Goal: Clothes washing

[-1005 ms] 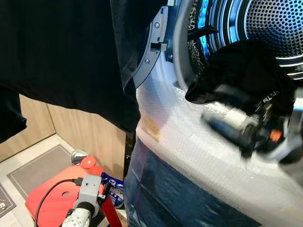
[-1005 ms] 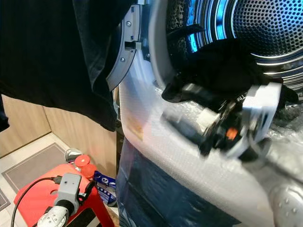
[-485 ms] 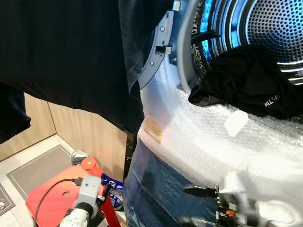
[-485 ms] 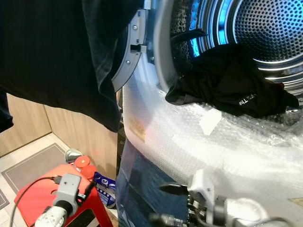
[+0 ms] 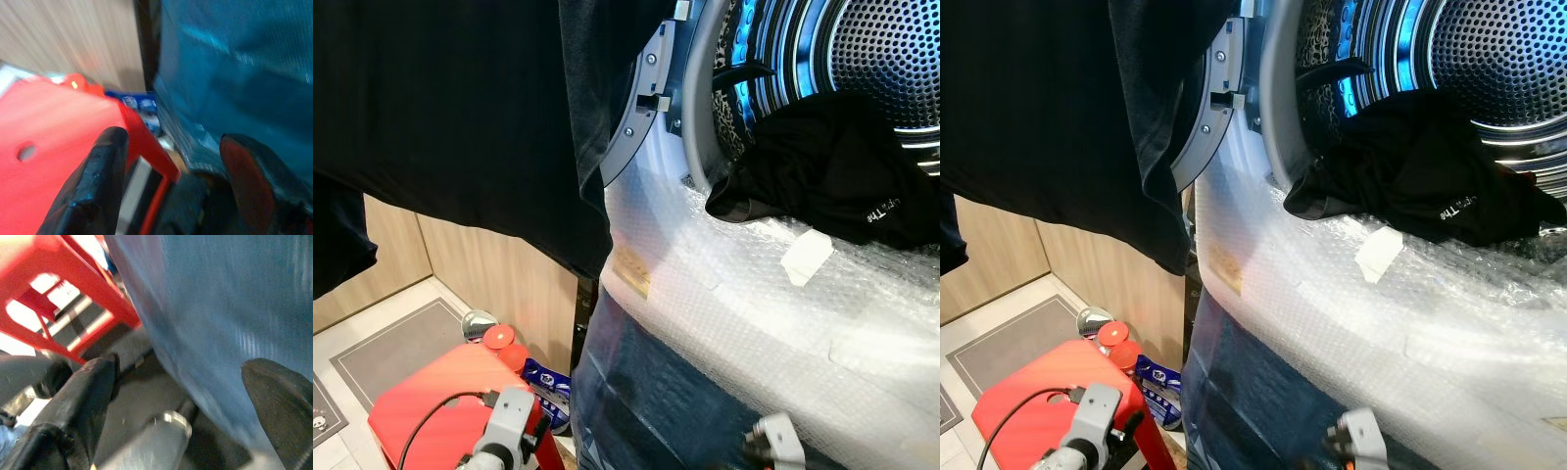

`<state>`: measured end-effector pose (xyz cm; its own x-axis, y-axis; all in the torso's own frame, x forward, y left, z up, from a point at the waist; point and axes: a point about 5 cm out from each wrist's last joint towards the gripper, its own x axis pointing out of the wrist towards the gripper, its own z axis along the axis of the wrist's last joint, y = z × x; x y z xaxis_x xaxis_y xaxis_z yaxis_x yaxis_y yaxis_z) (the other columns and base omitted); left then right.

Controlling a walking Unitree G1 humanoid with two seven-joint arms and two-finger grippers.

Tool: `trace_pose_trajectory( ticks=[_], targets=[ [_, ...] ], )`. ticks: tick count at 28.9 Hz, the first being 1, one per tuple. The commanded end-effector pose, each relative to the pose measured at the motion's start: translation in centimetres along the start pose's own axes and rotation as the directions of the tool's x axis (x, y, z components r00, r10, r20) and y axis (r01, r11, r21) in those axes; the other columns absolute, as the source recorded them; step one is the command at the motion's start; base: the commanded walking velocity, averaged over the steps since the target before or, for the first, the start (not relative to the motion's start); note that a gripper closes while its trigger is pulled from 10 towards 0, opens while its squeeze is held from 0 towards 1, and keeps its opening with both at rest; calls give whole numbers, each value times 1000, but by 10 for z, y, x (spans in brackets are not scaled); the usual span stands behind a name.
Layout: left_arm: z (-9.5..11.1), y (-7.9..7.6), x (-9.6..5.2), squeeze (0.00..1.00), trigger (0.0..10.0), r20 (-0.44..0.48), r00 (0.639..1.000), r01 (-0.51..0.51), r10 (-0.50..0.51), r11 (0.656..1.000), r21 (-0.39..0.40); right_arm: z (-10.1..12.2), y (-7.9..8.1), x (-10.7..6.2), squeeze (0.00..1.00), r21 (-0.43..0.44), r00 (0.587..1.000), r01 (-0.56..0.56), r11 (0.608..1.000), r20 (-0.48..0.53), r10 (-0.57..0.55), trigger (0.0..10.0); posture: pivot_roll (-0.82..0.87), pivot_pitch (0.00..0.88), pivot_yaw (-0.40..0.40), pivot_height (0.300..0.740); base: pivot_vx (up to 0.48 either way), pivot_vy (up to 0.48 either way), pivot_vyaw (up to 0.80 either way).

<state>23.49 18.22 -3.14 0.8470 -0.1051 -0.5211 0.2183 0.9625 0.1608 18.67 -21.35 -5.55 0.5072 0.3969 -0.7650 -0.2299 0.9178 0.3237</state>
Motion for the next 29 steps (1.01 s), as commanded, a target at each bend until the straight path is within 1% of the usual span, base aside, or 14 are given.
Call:
trace_pose_trajectory(
  ticks=[1, 3, 4, 5, 6, 7, 9, 10, 11, 13, 16, 20, 25, 29],
  targets=[
    [-9, -10, 1, 0, 10000, -51, 998, 42, -42, 999, 9, -17, -11, -2, 0, 18, 992, 108, 994, -65, -106, 10000, 37, 0, -105, 740, 0, 0, 0],
    [-16, -12, 1, 0, 10000, -89, 995, 50, -49, 999, 11, -30, -17, -3, 0, 8, 970, 202, 979, -137, -199, 10000, 39, 0, -104, 740, 0, 0, 0],
    [-24, -15, -1, 0, 10000, -130, 990, 56, -56, 998, -2, -39, -23, -5, 0, 25, 935, 313, 950, -183, -303, 10000, 36, 0, -100, 740, 0, 0, 0],
    [-32, -16, -3, 0, 10000, -172, 984, 56, -56, 998, -3, -45, -27, -6, 0, 138, 898, 421, 897, -204, -390, 10000, 37, 0, -98, 740, 0, 0, 0],
    [-32, -16, -3, 0, 10000, -172, 984, 56, -56, 998, -3, -45, -27, -6, 0, 138, 898, 421, 897, -204, -390, 10000, 37, 0, -98, 740, 0, 0, 0],
    [-43, -16, -7, 0, 10000, -229, 973, 34, -37, 999, -15, -47, -27, -5, 0, 163, 878, 464, 871, -217, -427, 10000, 35, 0, -90, 740, 0, 0, 0],
    [-53, -14, -11, 0, 10000, -280, 960, 0, -9, 1000, -31, -47, -26, -3, 0, 156, 860, 497, 854, -219, -461, 10000, 34, 0, -85, 740, 0, 0, 0],
    [-60, -12, -14, 0, 10000, -316, 948, -39, 21, 998, -50, -46, -25, -2, 0, 167, 836, 540, 825, -220, -502, 10000, 33, 0, -78, 740, 0, 0, 0],
    [-60, -12, -14, 0, 10000, -316, 948, -39, 21, 998, -50, -46, -25, -2, 0, 167, 836, 540, 825, -220, -502, 10000, 33, 0, -78, 740, 0, 0, 0],
    [-66, -9, -18, 0, 10000, -350, 934, -116, 73, 988, -104, -42, -22, 2, 0, 213, 816, 576, 789, -216, -537, 10000, 43, 0, -67, 740, 0, 0, 0],
    [-71, -5, -21, 0, 10000, -378, 919, -172, 114, 977, -123, -37, -12, 11, 0, 169, 836, 542, 823, -206, -508, 10000, 51, 0, -64, 740, 0, 0, 0],
    [-73, -4, -21, 0, 10000, -387, 914, -189, 125, 973, -131, -34, -11, 13, 0, 186, 830, 554, 812, -200, -521, 10000, 57, 0, -63, 740, 0, 0, 0],
    [-75, -3, -23, 0, 10000, -398, 909, -190, 125, 973, -130, -32, -12, 13, 0, 107, 814, 571, 814, -202, -544, 10000, 62, 0, -68, 740, 0, 0, 0],
    [-75, -3, -23, 0, 10000, -398, 909, -190, 125, 973, -130, -32, -12, 13, 0, 107, 814, 571, 814, -202, -544, 10000, 62, 0, -68, 740, 0, 0, 0]
  ],
)
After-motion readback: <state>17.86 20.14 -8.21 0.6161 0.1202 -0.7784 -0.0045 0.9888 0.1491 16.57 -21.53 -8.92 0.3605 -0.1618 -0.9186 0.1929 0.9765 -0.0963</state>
